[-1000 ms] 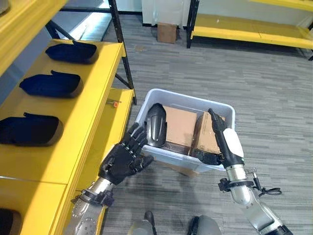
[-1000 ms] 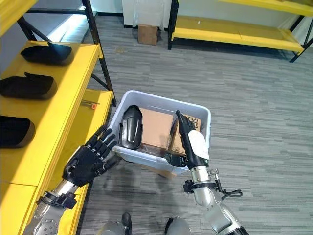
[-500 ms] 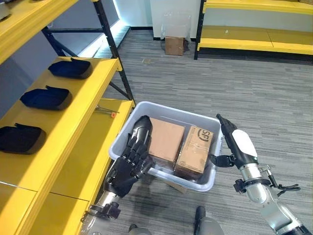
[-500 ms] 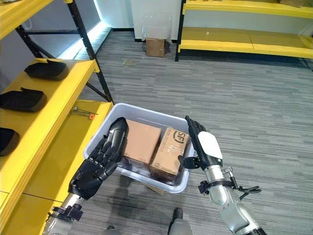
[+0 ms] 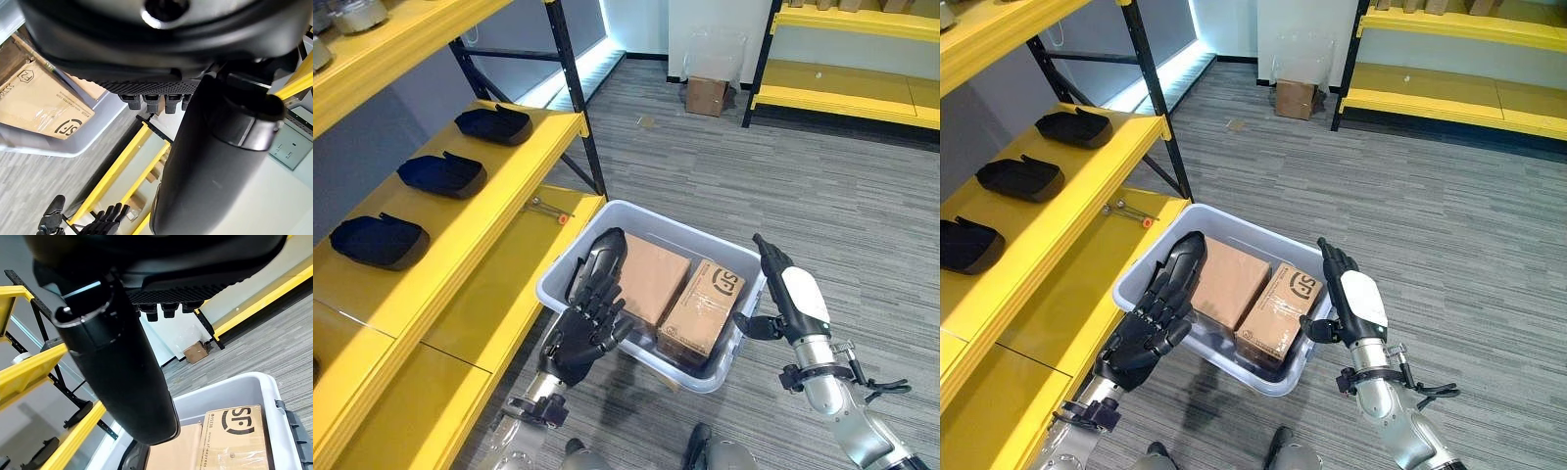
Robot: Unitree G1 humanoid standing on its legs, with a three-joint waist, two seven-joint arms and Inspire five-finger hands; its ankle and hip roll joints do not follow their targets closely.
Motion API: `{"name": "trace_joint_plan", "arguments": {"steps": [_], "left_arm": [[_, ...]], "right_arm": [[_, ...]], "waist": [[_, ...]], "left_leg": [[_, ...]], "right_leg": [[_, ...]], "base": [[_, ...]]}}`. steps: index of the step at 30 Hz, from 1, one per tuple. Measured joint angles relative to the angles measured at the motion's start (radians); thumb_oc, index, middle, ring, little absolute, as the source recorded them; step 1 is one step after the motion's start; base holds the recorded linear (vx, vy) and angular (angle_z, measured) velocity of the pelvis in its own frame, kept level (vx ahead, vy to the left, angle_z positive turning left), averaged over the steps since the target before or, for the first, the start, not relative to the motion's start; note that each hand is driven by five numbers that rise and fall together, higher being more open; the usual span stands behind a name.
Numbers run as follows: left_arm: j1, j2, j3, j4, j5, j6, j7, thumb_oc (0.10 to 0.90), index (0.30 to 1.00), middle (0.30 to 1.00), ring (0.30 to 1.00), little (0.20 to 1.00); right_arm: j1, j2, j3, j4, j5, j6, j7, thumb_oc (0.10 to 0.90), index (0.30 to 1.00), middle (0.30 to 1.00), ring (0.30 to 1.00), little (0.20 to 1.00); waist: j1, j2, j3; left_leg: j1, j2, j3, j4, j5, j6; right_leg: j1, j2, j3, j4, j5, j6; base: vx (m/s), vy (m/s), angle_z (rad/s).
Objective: Move parts from the plastic box to the shelf.
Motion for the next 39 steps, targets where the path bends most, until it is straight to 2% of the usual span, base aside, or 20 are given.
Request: {"name": "trace_joint_plan", "arguments": {"steps": [1,3,4,5,6,7,8,9,10,11,13,16,22,27,33,34,35,36,38,39], "left_arm": [[0.002,-0.004,0.008,-0.001,0.000,-0.003,-0.001,0.900,1.000,1.000,1.000,1.000],[0.001,-0.002,0.011,0.002,-0.001,-0.003,-0.002,0.900,1.000,1.000,1.000,1.000],[0.002,0.000,0.031,0.004,-0.001,-0.005,-0.008,0.900,1.000,1.000,1.000,1.000],[0.002,-0.001,0.038,0.010,-0.001,-0.005,-0.011,0.900,1.000,1.000,1.000,1.000],[0.013,0.000,0.046,0.037,-0.005,-0.009,-0.019,0.900,1.000,1.000,1.000,1.000],[0.015,0.000,0.046,0.047,-0.007,-0.009,-0.027,0.900,1.000,1.000,1.000,1.000],[0.020,-0.001,0.046,0.052,-0.009,-0.009,-0.036,0.900,1.000,1.000,1.000,1.000],[0.025,-0.003,0.045,0.052,-0.009,-0.009,-0.041,0.900,1.000,1.000,1.000,1.000],[0.038,-0.009,0.044,0.051,-0.009,-0.009,-0.056,0.900,1.000,1.000,1.000,1.000],[0.035,-0.005,0.047,0.056,-0.009,-0.008,-0.058,0.900,1.000,1.000,1.000,1.000],[0.028,0.003,0.073,0.061,-0.008,-0.006,-0.061,0.900,1.000,1.000,1.000,1.000],[0.009,0.014,0.087,0.061,-0.005,0.001,-0.065,0.900,1.000,1.000,1.000,1.000],[0.011,0.034,0.090,0.060,-0.005,0.005,-0.070,0.900,1.000,1.000,1.000,1.000],[0.002,0.034,0.075,0.060,-0.001,0.006,-0.074,0.900,1.000,1.000,1.000,1.000],[-0.009,0.034,0.079,0.060,-0.003,0.030,-0.098,0.900,1.000,1.000,1.000,1.000],[-0.009,0.034,0.079,0.060,-0.002,0.050,-0.106,0.900,1.000,1.000,1.000,1.000],[-0.013,0.030,0.075,0.060,-0.001,0.064,-0.120,0.900,1.000,1.000,1.000,1.000],[-0.011,0.029,0.071,0.059,-0.001,0.069,-0.128,0.900,1.000,1.000,1.000,1.000],[-0.016,0.038,0.064,0.055,0.000,0.093,-0.131,0.900,1.000,1.000,1.000,1.000],[-0.018,0.041,0.062,0.050,0.000,0.094,-0.130,0.900,1.000,1.000,1.000,1.000]], "right_arm": [[0.011,-0.004,0.001,0.000,0.001,-0.003,0.004,0.900,1.000,1.000,1.000,1.000],[0.029,-0.005,0.001,0.000,0.001,-0.006,0.006,0.900,1.000,1.000,1.000,1.000],[0.050,0.003,0.009,0.001,0.000,-0.022,0.011,0.900,1.000,1.000,1.000,1.000],[0.052,0.007,0.012,0.004,-0.001,-0.029,0.012,0.900,1.000,1.000,1.000,1.000],[0.065,0.007,0.021,0.004,-0.001,-0.043,0.013,0.900,1.000,1.000,1.000,1.000],[0.065,0.005,0.021,0.004,-0.001,-0.049,0.012,0.900,1.000,1.000,1.000,1.000],[0.053,-0.003,0.021,0.004,-0.001,-0.064,0.012,0.900,1.000,1.000,1.000,1.000],[0.047,-0.005,0.022,0.004,-0.001,-0.066,0.011,0.900,1.000,1.000,1.000,1.000],[0.042,-0.023,0.024,0.002,-0.002,-0.077,0.011,0.900,1.000,1.000,1.000,1.000],[0.038,-0.012,0.026,0.005,-0.001,-0.075,0.012,0.900,1.000,1.000,1.000,1.000],[0.051,0.009,0.039,-0.011,0.001,-0.078,0.018,0.900,1.000,1.000,1.000,1.000],[0.071,0.038,0.037,-0.022,0.018,-0.076,0.051,0.900,1.000,1.000,1.000,1.000],[0.068,0.052,0.038,-0.065,0.040,-0.076,0.085,0.900,1.000,1.000,1.000,1.000],[0.050,0.047,0.037,-0.065,0.016,-0.077,0.080,0.900,1.000,1.000,1.000,1.000],[-0.034,0.026,0.030,-0.066,-0.002,-0.073,0.077,0.900,1.000,1.000,1.000,1.000],[-0.053,0.023,0.029,-0.067,-0.002,-0.067,0.077,0.900,1.000,1.000,1.000,1.000],[-0.068,0.022,0.024,-0.070,-0.002,-0.061,0.077,0.900,1.000,1.000,1.000,1.000],[-0.078,0.021,0.025,-0.069,-0.002,-0.054,0.079,0.900,1.000,1.000,1.000,1.000],[-0.081,0.030,0.029,-0.068,-0.002,-0.054,0.079,0.900,1.000,1.000,1.000,1.000],[-0.071,0.031,0.033,-0.069,-0.003,-0.060,0.080,0.900,1.000,1.000,1.000,1.000]], "waist": [[0.004,0.010,-0.006],[0.013,0.005,-0.003],[0.018,-0.021,0.007],[0.020,-0.031,0.015],[0.036,-0.039,0.021],[0.038,-0.036,0.022],[0.042,-0.014,0.027],[0.049,-0.004,0.032],[0.049,0.051,0.031],[0.055,0.049,0.036],[0.043,-0.019,0.034],[0.043,-0.055,0.034],[0.066,-0.060,0.035],[0.071,-0.062,0.036],[0.122,-0.083,0.064],[0.126,-0.091,0.068],[0.126,-0.101,0.076],[0.131,-0.100,0.078],[0.111,-0.105,0.083],[0.109,-0.110,0.082]], "left_leg": [[0.031,0.000,-0.007,-0.044,-0.004,0.004],[0.015,0.005,-0.014,-0.014,-0.012,-0.016],[-0.036,0.008,-0.039,0.109,-0.023,-0.031],[-0.071,0.023,-0.050,0.183,-0.026,-0.037],[-0.088,0.024,-0.046,0.145,-0.065,-0.047],[-0.089,0.024,-0.054,0.093,-0.074,-0.049],[-0.091,0.020,-0.064,0.001,-0.064,-0.034],[-0.086,0.014,-0.078,-0.030,-0.063,-0.022],[-0.051,0.008,-0.088,-0.071,-0.054,0.018],[-0.035,0.000,-0.093,-0.066,-0.028,-0.003],[-0.016,-0.067,-0.071,-0.064,-0.060,-0.005],[0.005,-0.103,-0.067,-0.062,-0.067,0.013],[0.010,-0.101,-0.070,-0.066,-0.081,0.012],[-0.047,-0.099,-0.085,-0.057,-0.081,0.005],[-0.094,-0.110,-0.103,0.043,-0.156,0.020],[-0.094,-0.128,-0.117,0.057,-0.170,0.026],[-0.113,-0.159,-0.150,0.119,-0.220,0.068],[-0.111,-0.172,-0.172,0.130,-0.233,0.058],[-0.105,-0.171,-0.189,0.173,-0.270,0.070],[-0.088,-0.167,-0.184,0.144,-0.267,0.071]], "right_leg": [[0.002,0.005,0.002,0.003,-0.011,0.014],[0.004,0.004,-0.002,0.003,-0.004,0.003],[0.025,-0.003,0.005,-0.027,0.002,0.002],[0.042,-0.006,0.007,-0.038,0.004,-0.001],[0.071,-0.012,0.015,-0.054,0.005,0.005],[0.077,-0.013,0.017,-0.051,0.001,0.013],[0.076,-0.011,0.031,-0.022,-0.016,0.034],[0.075,-0.010,0.037,-0.001,-0.027,0.043],[0.078,0.005,0.057,0.055,-0.059,0.071],[0.080,-0.006,0.074,0.080,-0.073,0.084],[0.078,-0.073,0.097,0.098,-0.092,0.122],[0.130,-0.092,0.095,0.028,-0.052,0.150],[0.165,-0.079,0.085,-0.036,-0.029,0.163],[0.119,-0.077,0.077,-0.036,-0.026,0.160],[0.123,-0.097,0.066,-0.014,-0.020,0.161],[0.116,-0.114,0.064,0.022,-0.017,0.158],[0.084,-0.146,0.079,0.110,-0.014,0.157],[0.048,-0.161,0.105,0.173,-0.006,0.163],[-0.021,-0.171,0.200,0.333,0.053,0.186],[-0.047,-0.167,0.202,0.352,0.050,0.188]], "base": [[0.25,0.190,0.04],[0.18,0.192,0.11],[0.20,0.207,0.17],[0.24,0.297,0.11],[0.22,0.281,-0.03],[0.20,0.301,-0.21],[0.23,0.234,-0.26],[0.25,0.238,-0.53],[0.26,0.246,-0.54],[0.26,0.238,-0.54],[0.29,0.255,-0.08],[0.29,0.266,0.07],[0.09,0.147,-0.01],[0.01,0.140,0.06],[0.13,0.195,0.07],[0.20,0.169,0.07],[0.19,0.127,-0.06],[0.13,0.025,-0.11],[0.13,-0.184,0.02],[0.13,-0.336,0.10]]}}
